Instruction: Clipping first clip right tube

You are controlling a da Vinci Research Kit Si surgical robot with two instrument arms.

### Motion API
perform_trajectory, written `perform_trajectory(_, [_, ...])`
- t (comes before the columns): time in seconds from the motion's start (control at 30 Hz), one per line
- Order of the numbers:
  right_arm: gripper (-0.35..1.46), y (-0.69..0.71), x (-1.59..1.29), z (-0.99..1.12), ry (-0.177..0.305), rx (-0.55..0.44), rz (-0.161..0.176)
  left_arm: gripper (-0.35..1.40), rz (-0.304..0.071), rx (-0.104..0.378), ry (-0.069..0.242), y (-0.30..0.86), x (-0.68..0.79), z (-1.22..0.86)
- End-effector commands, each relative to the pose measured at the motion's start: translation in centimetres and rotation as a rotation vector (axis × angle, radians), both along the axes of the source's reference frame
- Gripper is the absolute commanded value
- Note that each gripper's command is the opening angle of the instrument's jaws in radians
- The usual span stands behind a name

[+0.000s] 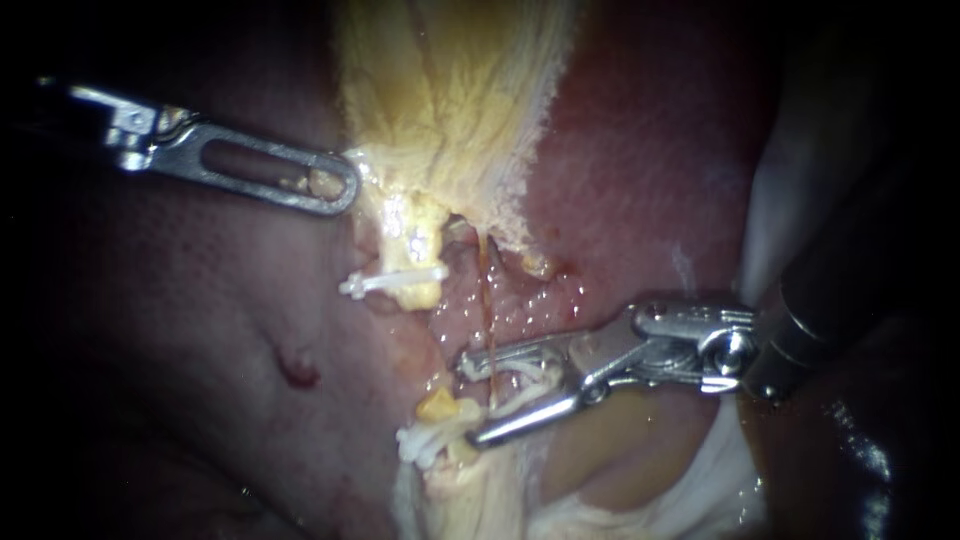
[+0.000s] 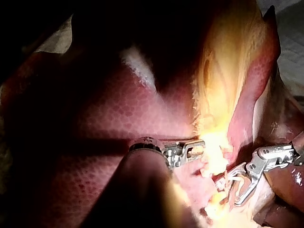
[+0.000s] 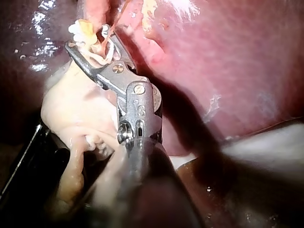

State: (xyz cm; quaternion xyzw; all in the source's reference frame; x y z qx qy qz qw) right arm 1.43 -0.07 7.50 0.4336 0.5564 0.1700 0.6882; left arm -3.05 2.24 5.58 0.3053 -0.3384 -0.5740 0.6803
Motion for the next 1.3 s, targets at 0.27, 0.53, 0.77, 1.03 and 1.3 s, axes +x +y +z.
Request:
perform_trajectory(0.27, [0.48,0.0,0.08,-0.01,0.044,0.063,0.021,-0.35,0.0,0.0,0.0,0.0,0.0,0.0])
perform_trajectory(0.53, [0.48,-0.07,0.12,-0.06,0.048,0.075,0.02,-0.35,0.001,0.0,0.0,0.01,0.0,0.01])
perform_trajectory(0.77, [0.47,-0.17,0.15,-0.09,0.07,0.089,-0.005,-0.35,-0.002,-0.001,0.002,0.01,0.0,0.01])
perform_trajectory(1.03, [0.46,-0.21,0.17,-0.13,0.112,0.103,-0.055,-0.35,-0.002,-0.001,0.002,0.01,0.0,0.01])
perform_trajectory(1.3, [0.46,-0.24,0.19,-0.32,0.146,0.12,-0.052,-0.35,-0.002,-0.001,0.002,0.01,0.0,0.01])
